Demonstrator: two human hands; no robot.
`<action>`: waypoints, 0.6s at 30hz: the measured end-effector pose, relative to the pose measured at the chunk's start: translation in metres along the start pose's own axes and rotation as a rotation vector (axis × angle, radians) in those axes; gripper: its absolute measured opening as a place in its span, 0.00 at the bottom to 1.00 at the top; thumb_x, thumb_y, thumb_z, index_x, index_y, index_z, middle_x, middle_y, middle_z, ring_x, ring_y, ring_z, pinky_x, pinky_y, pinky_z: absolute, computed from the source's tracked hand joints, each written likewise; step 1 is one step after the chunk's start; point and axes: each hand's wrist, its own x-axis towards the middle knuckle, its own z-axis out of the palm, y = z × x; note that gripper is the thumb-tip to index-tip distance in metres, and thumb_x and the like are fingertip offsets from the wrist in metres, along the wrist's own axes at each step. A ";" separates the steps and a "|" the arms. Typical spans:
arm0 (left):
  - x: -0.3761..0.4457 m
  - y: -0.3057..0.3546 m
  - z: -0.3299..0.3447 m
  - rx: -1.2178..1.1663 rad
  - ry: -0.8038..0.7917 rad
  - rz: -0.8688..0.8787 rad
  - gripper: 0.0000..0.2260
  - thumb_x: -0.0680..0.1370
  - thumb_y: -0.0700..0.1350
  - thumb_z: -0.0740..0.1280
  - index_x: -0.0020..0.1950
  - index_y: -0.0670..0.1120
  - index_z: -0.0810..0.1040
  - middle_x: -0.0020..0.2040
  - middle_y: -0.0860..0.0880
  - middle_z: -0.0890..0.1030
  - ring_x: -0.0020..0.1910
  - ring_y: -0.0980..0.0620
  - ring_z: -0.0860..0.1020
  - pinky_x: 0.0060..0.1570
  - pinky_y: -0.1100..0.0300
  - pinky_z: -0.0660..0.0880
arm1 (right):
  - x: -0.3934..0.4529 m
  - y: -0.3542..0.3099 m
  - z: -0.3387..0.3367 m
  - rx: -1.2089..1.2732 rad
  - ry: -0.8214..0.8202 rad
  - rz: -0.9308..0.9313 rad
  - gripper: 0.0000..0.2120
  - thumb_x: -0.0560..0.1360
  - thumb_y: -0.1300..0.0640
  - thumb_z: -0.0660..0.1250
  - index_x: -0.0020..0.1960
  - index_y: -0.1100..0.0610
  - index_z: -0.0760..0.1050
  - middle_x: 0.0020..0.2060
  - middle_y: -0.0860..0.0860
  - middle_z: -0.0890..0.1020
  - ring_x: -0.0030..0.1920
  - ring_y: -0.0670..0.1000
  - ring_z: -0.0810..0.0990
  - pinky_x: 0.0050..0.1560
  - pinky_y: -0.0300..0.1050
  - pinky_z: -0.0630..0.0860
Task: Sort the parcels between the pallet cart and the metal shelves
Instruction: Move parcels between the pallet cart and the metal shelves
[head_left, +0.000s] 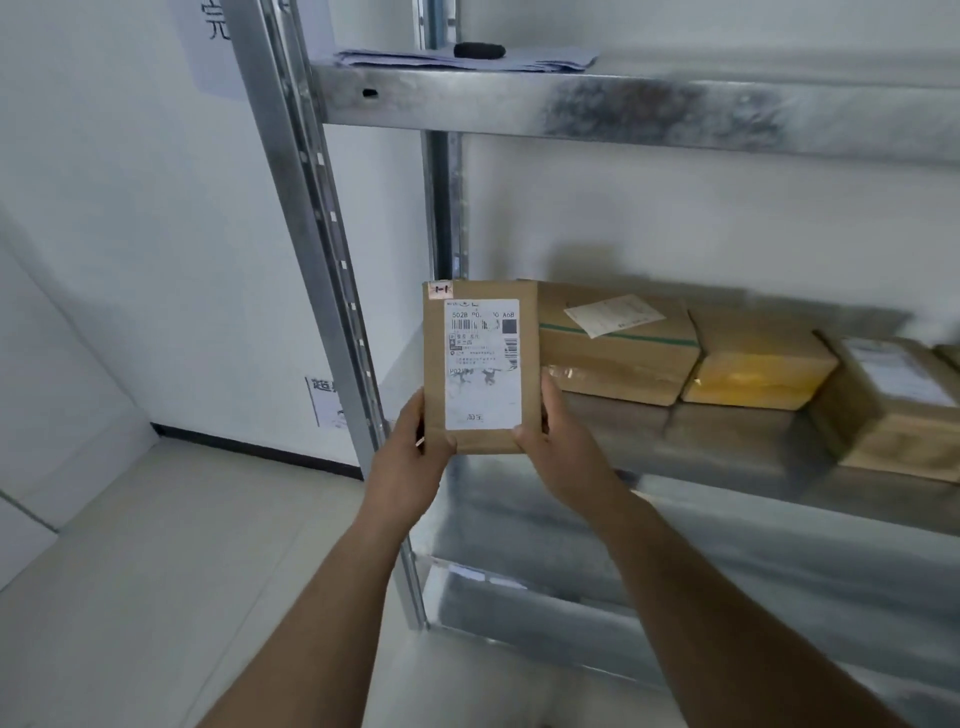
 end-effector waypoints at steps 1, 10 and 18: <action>-0.007 0.000 0.003 -0.005 -0.012 0.011 0.23 0.78 0.46 0.62 0.70 0.61 0.64 0.58 0.62 0.77 0.55 0.60 0.77 0.51 0.61 0.73 | -0.010 0.002 -0.002 0.008 0.011 0.004 0.33 0.79 0.57 0.58 0.78 0.48 0.43 0.68 0.54 0.72 0.62 0.55 0.74 0.63 0.54 0.71; -0.049 0.029 0.053 -0.082 -0.172 0.165 0.25 0.78 0.46 0.62 0.66 0.72 0.60 0.55 0.69 0.76 0.53 0.71 0.74 0.44 0.79 0.68 | -0.081 0.023 -0.048 0.119 0.192 -0.006 0.28 0.80 0.58 0.59 0.76 0.45 0.51 0.70 0.46 0.70 0.68 0.48 0.70 0.65 0.52 0.73; -0.069 0.074 0.131 -0.067 -0.307 0.271 0.27 0.79 0.45 0.63 0.73 0.63 0.58 0.62 0.61 0.75 0.59 0.61 0.75 0.57 0.62 0.73 | -0.127 0.072 -0.121 0.091 0.351 0.060 0.32 0.80 0.55 0.59 0.78 0.47 0.45 0.71 0.46 0.68 0.69 0.47 0.69 0.66 0.52 0.72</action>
